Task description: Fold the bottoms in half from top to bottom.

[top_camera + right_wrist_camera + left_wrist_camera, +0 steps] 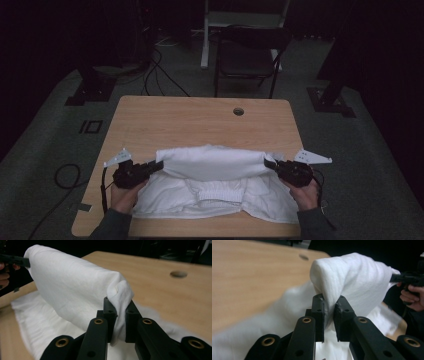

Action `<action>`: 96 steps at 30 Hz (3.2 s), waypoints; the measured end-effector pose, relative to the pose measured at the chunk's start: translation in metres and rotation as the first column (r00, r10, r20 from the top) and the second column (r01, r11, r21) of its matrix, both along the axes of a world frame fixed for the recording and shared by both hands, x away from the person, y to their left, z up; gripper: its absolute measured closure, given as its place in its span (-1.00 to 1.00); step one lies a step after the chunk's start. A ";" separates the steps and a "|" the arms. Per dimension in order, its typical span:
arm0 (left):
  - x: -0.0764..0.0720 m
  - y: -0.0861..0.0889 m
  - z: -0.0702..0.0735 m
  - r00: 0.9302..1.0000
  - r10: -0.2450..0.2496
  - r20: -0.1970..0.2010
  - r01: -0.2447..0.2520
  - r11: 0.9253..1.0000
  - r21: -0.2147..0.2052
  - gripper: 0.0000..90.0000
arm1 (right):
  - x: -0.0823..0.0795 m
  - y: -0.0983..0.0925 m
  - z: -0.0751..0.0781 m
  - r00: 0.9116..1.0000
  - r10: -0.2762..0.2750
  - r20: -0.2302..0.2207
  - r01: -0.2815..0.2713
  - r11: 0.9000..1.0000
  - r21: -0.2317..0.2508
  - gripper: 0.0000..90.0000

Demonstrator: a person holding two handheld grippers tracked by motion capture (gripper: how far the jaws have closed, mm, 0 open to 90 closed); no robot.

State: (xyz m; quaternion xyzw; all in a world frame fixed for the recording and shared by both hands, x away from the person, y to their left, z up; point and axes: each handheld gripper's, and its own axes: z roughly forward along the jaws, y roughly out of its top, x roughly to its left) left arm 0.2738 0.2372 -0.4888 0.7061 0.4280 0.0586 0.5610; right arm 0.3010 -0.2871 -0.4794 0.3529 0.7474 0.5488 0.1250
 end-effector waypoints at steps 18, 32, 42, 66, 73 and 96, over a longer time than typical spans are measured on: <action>-0.010 0.018 0.014 0.998 0.054 -0.027 -0.054 0.998 -0.018 -0.06 | -0.025 -0.016 0.007 1.000 0.011 -0.008 -0.011 1.000 0.012 0.02; 0.010 -0.086 -0.021 0.986 -0.022 -0.166 0.066 0.962 0.265 -0.03 | -0.004 0.068 -0.023 0.985 -0.142 -0.099 0.110 0.956 -0.272 -0.04; -0.018 -0.092 -0.053 0.993 0.045 -0.109 0.011 0.884 0.467 -0.01 | -0.048 0.056 -0.063 0.964 -0.186 -0.190 0.116 0.937 -0.329 -0.06; 0.075 -0.067 -0.060 0.970 0.239 -0.036 -0.199 0.875 0.441 0.01 | 0.056 0.098 -0.071 0.961 -0.242 -0.134 0.176 0.909 -0.377 -0.10; 0.057 -0.042 -0.055 0.964 0.263 -0.032 -0.226 0.880 0.418 -0.14 | 0.052 0.089 -0.070 0.955 -0.261 -0.143 0.200 0.918 -0.342 -0.12; 0.058 0.027 -0.027 0.892 0.451 0.009 -0.423 0.828 0.369 -0.24 | 0.067 0.038 -0.034 0.927 -0.354 -0.126 0.321 0.920 -0.225 -0.04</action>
